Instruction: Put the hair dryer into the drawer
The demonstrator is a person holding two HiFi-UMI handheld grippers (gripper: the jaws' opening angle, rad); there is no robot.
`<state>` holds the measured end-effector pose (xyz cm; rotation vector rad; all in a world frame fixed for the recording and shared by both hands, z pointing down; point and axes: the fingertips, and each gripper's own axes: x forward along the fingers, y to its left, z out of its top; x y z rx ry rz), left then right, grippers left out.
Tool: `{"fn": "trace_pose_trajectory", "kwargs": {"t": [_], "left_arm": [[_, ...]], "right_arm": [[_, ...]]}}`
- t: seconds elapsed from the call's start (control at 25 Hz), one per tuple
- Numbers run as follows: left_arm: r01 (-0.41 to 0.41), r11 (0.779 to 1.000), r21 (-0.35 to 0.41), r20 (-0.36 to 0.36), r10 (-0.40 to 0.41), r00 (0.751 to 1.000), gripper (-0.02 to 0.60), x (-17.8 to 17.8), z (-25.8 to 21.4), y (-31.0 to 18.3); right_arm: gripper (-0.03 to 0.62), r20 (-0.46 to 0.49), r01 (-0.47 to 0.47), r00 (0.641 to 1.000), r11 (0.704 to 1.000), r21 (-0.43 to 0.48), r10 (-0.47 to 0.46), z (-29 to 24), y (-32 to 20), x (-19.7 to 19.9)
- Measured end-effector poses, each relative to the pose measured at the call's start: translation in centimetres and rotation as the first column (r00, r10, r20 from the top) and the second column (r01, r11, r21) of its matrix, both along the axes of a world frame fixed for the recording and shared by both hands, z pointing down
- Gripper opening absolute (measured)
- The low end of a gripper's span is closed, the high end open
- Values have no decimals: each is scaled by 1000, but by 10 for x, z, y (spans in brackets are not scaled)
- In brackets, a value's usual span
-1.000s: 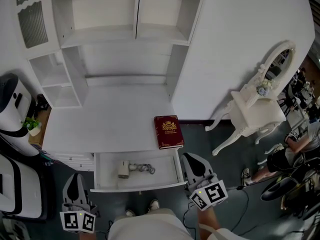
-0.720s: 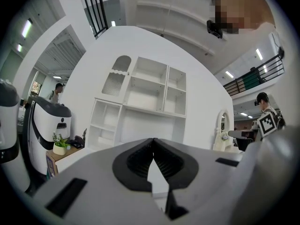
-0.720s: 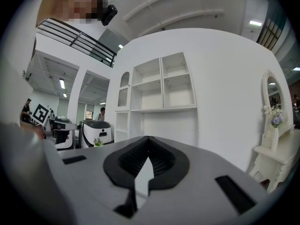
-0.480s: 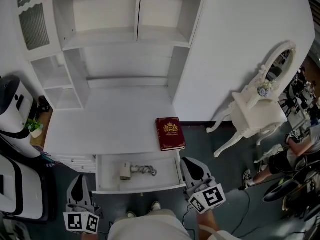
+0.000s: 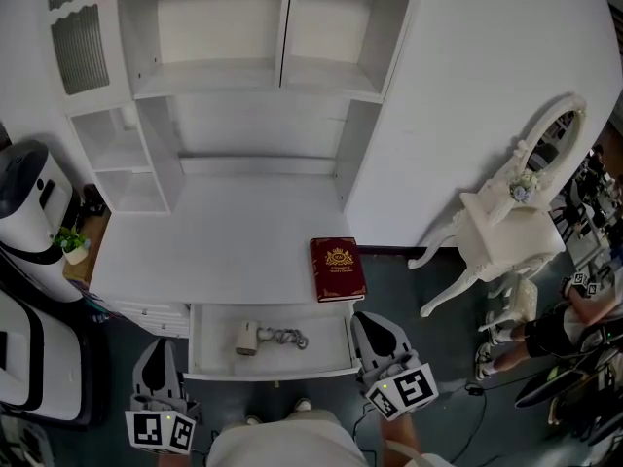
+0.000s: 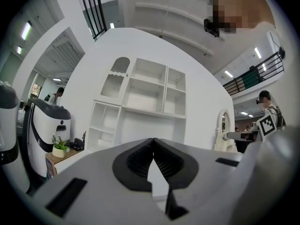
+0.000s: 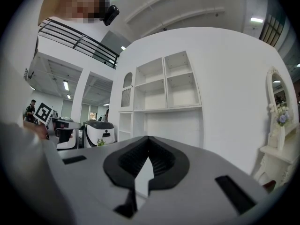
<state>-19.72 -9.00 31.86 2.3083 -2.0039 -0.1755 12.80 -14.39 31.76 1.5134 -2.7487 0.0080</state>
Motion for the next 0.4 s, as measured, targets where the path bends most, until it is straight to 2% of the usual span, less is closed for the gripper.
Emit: {"fn": "trace_pose_trajectory", "kwargs": {"t": [0.4], "left_arm": [[10, 1000, 2, 5, -10, 1000, 15, -2, 5, 2]], "right_arm": [[9, 9, 12, 1000, 1000, -9, -12, 4, -2, 0]]}}
